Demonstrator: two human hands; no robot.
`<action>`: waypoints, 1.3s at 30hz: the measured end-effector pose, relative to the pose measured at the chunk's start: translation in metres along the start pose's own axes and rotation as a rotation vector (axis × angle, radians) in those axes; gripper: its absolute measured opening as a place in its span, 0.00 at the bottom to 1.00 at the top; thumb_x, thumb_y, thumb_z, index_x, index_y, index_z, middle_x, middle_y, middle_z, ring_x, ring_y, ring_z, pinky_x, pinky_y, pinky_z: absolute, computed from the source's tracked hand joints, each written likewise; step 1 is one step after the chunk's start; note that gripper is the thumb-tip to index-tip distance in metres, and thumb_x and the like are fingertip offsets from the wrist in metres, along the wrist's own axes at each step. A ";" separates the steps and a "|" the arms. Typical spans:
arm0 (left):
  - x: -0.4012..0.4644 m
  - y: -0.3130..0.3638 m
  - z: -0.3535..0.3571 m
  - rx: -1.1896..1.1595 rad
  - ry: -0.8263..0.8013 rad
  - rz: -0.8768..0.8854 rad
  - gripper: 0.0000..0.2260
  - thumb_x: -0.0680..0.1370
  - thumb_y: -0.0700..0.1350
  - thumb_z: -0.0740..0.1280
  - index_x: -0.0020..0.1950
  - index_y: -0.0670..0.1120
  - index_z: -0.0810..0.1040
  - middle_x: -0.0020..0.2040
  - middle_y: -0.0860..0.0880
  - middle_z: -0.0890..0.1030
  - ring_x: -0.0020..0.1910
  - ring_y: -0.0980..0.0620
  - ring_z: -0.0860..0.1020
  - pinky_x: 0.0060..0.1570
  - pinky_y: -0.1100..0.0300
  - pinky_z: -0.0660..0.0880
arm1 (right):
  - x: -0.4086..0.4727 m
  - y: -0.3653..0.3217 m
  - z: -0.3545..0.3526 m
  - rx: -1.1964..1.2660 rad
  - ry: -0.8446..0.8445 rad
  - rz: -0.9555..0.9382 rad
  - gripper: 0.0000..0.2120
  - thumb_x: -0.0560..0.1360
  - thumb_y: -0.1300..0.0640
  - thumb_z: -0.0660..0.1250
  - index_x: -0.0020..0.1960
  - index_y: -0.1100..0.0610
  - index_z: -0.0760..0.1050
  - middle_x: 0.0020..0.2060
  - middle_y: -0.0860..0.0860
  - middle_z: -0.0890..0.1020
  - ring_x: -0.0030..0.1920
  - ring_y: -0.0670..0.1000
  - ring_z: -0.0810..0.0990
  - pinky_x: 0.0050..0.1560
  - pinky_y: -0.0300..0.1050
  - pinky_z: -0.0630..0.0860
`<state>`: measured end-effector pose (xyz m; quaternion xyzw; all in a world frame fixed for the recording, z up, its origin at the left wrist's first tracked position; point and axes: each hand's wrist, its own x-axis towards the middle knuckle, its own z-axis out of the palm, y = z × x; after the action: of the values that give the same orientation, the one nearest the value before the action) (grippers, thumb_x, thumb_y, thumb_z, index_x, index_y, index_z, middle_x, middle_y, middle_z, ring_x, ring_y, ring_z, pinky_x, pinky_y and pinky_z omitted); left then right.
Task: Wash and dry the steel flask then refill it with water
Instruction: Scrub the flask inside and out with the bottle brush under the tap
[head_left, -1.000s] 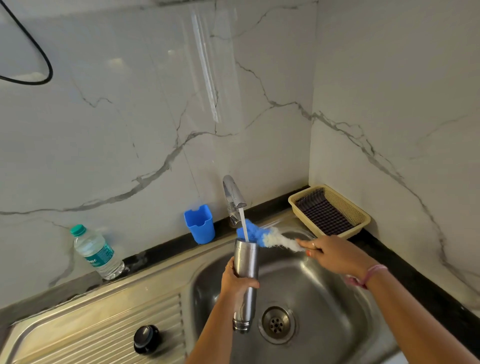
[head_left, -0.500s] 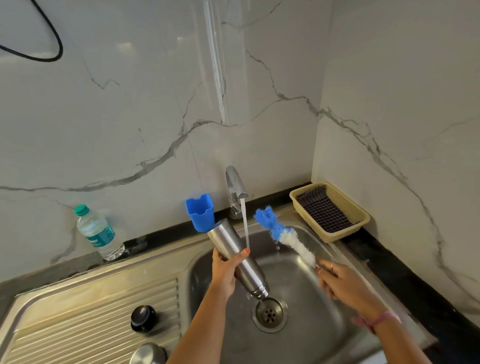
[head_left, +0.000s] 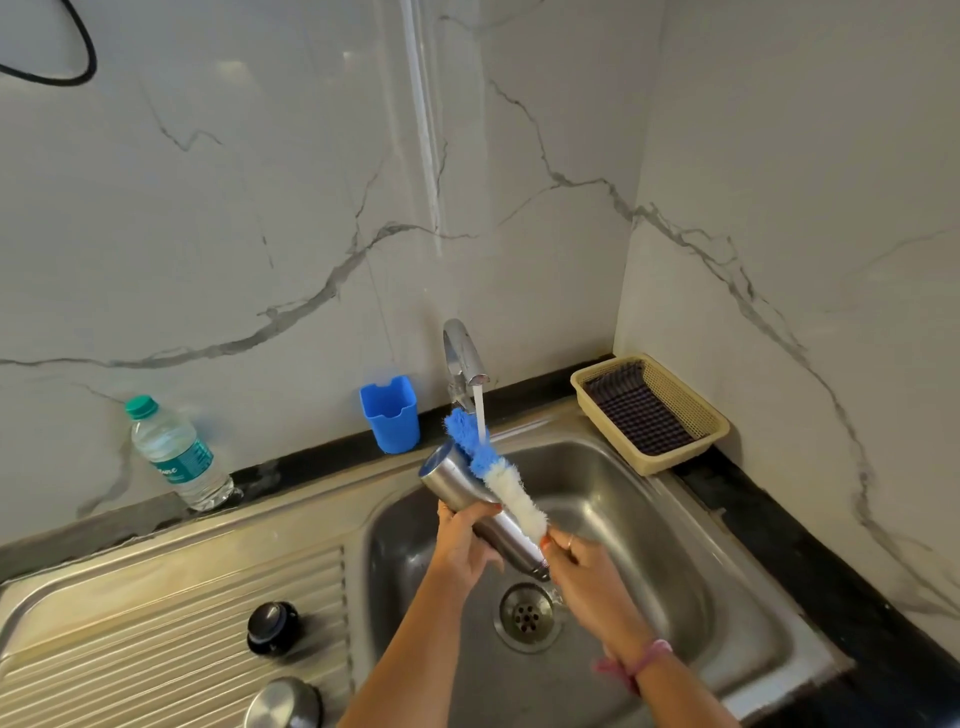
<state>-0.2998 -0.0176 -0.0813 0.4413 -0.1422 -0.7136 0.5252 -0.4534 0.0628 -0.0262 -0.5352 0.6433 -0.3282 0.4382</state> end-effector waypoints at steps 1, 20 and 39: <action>0.000 0.000 0.000 -0.026 0.000 -0.008 0.34 0.72 0.33 0.70 0.75 0.50 0.64 0.65 0.40 0.77 0.59 0.36 0.77 0.48 0.34 0.76 | -0.001 0.003 0.002 -0.040 -0.001 0.002 0.14 0.81 0.52 0.59 0.62 0.51 0.78 0.25 0.43 0.73 0.23 0.39 0.70 0.27 0.31 0.63; -0.008 0.012 -0.011 -0.179 0.087 0.079 0.26 0.76 0.27 0.62 0.73 0.41 0.67 0.62 0.35 0.77 0.52 0.39 0.81 0.39 0.42 0.83 | -0.034 0.016 0.018 -0.319 0.063 0.155 0.15 0.81 0.52 0.56 0.63 0.44 0.76 0.51 0.50 0.83 0.54 0.54 0.81 0.49 0.43 0.72; -0.001 0.015 -0.025 -0.182 -0.001 0.105 0.28 0.75 0.26 0.61 0.71 0.47 0.68 0.67 0.38 0.74 0.64 0.35 0.74 0.60 0.28 0.71 | -0.017 0.012 0.013 -0.313 0.085 0.162 0.16 0.81 0.56 0.54 0.64 0.47 0.74 0.34 0.46 0.77 0.28 0.42 0.73 0.26 0.33 0.67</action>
<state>-0.2711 -0.0168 -0.0847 0.3834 -0.0999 -0.6953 0.5996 -0.4450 0.0821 -0.0383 -0.5291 0.7454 -0.2098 0.3471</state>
